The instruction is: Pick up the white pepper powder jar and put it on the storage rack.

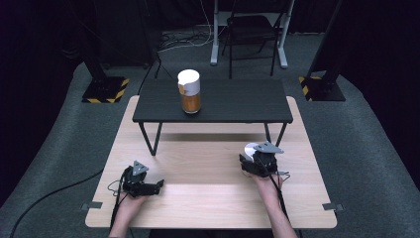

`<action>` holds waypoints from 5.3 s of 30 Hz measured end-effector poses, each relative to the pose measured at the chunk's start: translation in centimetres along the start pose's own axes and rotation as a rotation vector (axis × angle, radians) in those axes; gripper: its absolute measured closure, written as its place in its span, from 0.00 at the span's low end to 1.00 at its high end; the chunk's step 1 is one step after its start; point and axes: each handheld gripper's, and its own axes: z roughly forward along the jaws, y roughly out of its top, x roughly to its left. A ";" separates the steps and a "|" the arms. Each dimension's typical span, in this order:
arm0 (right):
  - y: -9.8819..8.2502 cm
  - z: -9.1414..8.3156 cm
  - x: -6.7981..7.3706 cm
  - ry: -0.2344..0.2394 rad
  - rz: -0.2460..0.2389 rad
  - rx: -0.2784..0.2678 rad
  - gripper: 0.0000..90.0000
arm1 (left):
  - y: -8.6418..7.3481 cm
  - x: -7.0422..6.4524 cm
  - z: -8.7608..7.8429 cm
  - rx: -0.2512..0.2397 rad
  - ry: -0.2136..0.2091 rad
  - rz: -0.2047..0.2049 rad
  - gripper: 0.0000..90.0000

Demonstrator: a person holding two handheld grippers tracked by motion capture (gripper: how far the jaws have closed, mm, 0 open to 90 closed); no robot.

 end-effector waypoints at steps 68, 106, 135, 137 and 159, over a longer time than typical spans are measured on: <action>10.9 -9.1 -0.7 0.108 -0.141 -0.084 0.33 | 0.0 0.0 0.0 0.000 0.000 0.000 0.07; 17.6 -8.7 -1.1 0.061 -0.134 -0.147 0.33 | 0.1 0.1 0.0 0.001 -0.003 0.003 0.07; 21.6 -3.2 -0.1 0.026 -0.078 -0.103 0.33 | 0.1 0.1 0.0 0.003 -0.003 0.006 0.07; 21.7 -3.0 -0.5 0.032 -0.064 -0.103 0.33 | 0.1 0.1 0.1 0.003 -0.003 0.006 0.07; 22.5 -1.8 -0.5 0.012 -0.056 -0.068 0.32 | 0.1 0.1 0.1 0.003 -0.003 0.006 0.07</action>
